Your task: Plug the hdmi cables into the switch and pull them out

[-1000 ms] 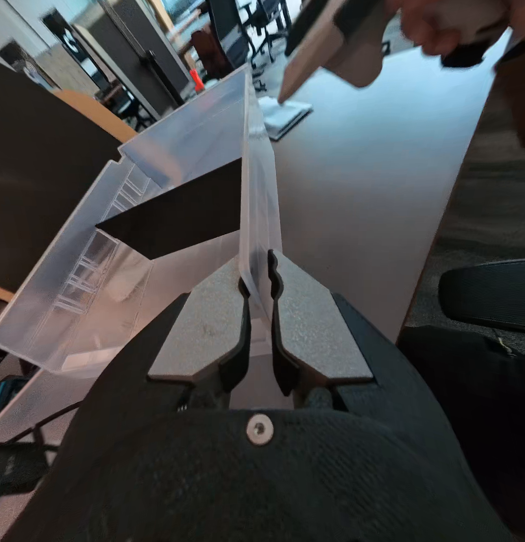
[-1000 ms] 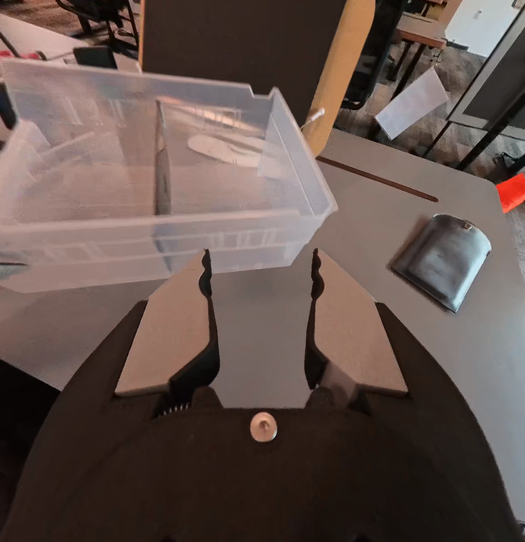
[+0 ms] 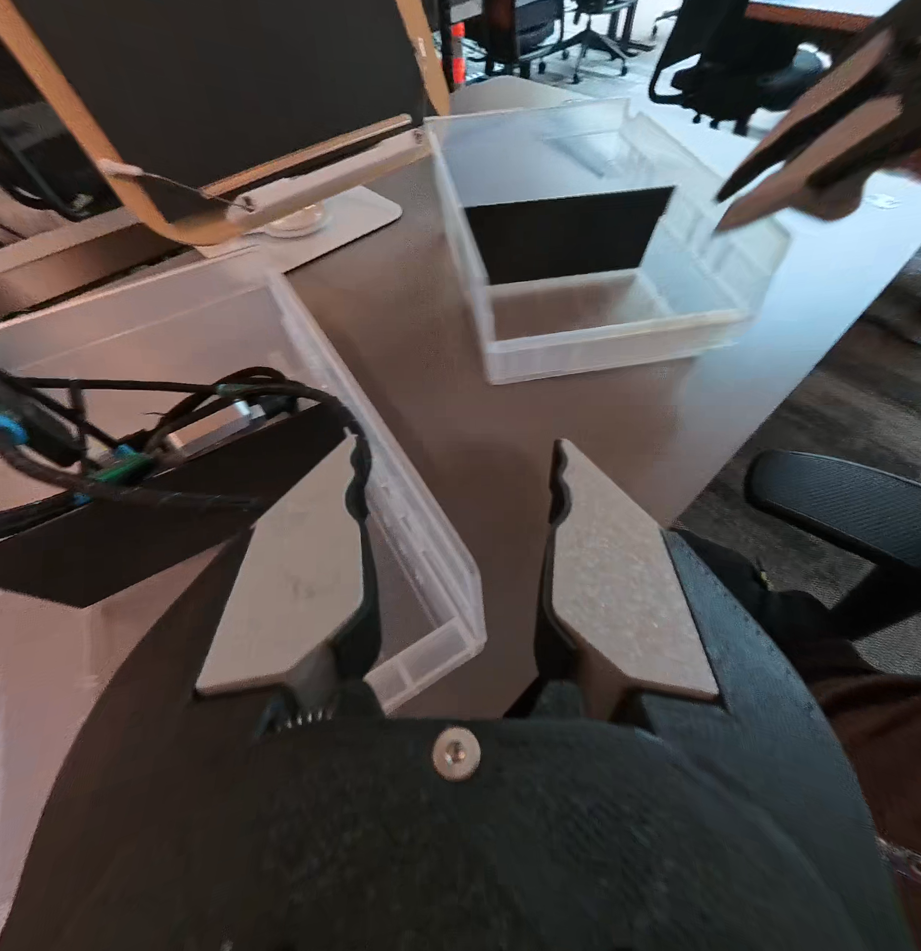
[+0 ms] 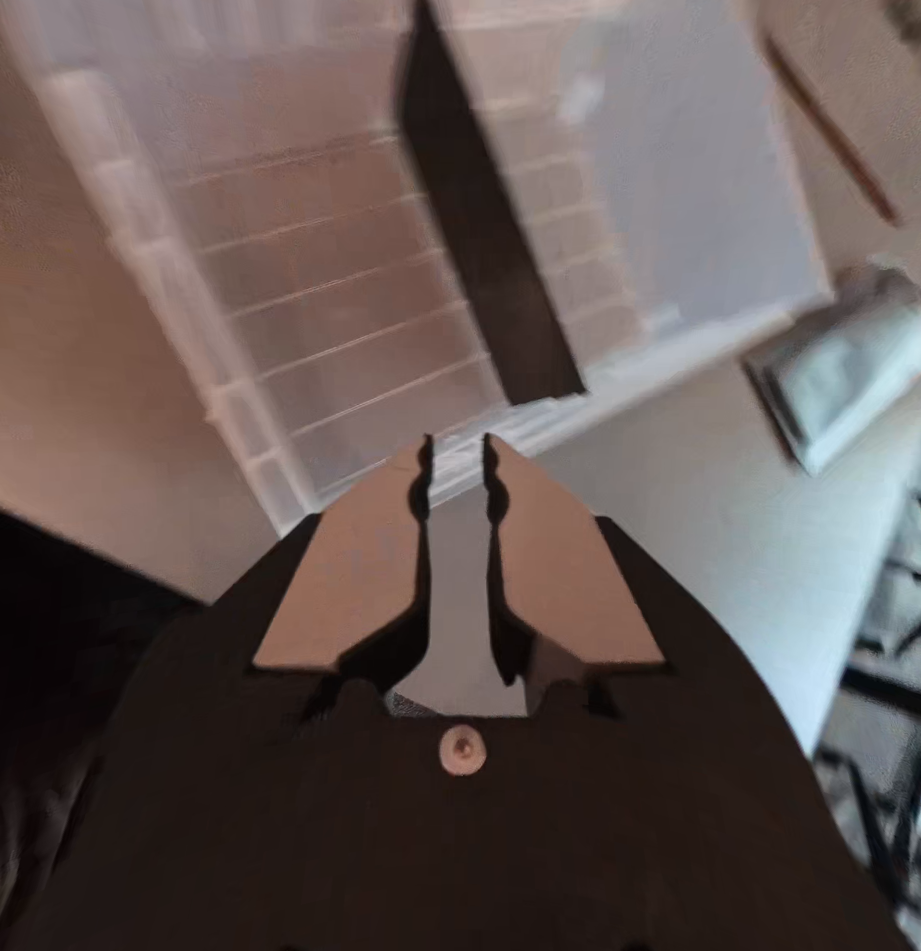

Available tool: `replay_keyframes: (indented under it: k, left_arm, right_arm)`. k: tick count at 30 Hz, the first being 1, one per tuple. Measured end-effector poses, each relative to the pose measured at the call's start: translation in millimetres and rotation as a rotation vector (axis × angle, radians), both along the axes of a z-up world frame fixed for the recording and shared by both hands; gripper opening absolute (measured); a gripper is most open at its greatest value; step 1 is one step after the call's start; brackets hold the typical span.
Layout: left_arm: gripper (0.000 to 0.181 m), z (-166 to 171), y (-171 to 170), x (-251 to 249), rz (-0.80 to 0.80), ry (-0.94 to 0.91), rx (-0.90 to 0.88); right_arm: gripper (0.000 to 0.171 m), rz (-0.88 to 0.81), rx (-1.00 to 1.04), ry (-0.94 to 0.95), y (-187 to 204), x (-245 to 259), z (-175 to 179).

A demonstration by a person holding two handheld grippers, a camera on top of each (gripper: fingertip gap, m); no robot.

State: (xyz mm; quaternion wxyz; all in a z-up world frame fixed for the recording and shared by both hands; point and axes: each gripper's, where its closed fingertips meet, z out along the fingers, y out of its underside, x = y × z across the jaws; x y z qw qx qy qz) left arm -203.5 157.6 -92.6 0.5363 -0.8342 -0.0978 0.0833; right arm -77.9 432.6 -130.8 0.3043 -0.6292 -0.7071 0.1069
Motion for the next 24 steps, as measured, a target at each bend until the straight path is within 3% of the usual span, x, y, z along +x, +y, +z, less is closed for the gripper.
replay_keyframes:
  k: [2, 3, 6, 11, 14, 19, 24]
  left_arm:
    - [0.073, -7, -2, -8, 0.033, 0.021, -0.026]
    - [0.077, -16, -1, -10, 0.042, 0.024, -0.064]
    - [0.075, -43, 11, -19, 0.073, 0.072, -0.145]
    - [0.033, -55, 15, -46, 0.200, 0.227, -0.200]
    - [0.007, -51, -11, -70, 0.318, 0.293, -0.222]
    - [0.010, -51, -63, -98, 0.384, 0.167, -0.150]
    - [0.009, -51, -88, -111, 0.469, 0.113, -0.114]
  right_arm:
    - [0.034, -0.150, -0.028, 0.042, 33, 17, 8]
    - [0.051, -0.182, -0.080, 0.074, 37, 20, 13]
    - [0.054, -0.082, -0.188, 0.217, 17, 8, 34]
    - [0.055, 0.127, -0.188, 0.285, -34, -19, 51]
    - [0.055, 0.172, -0.154, 0.237, -47, -28, 41]
    - [0.052, 0.186, -0.099, 0.203, -49, -34, 34]
    - [0.052, 0.220, -0.165, 0.252, -64, -38, 44]
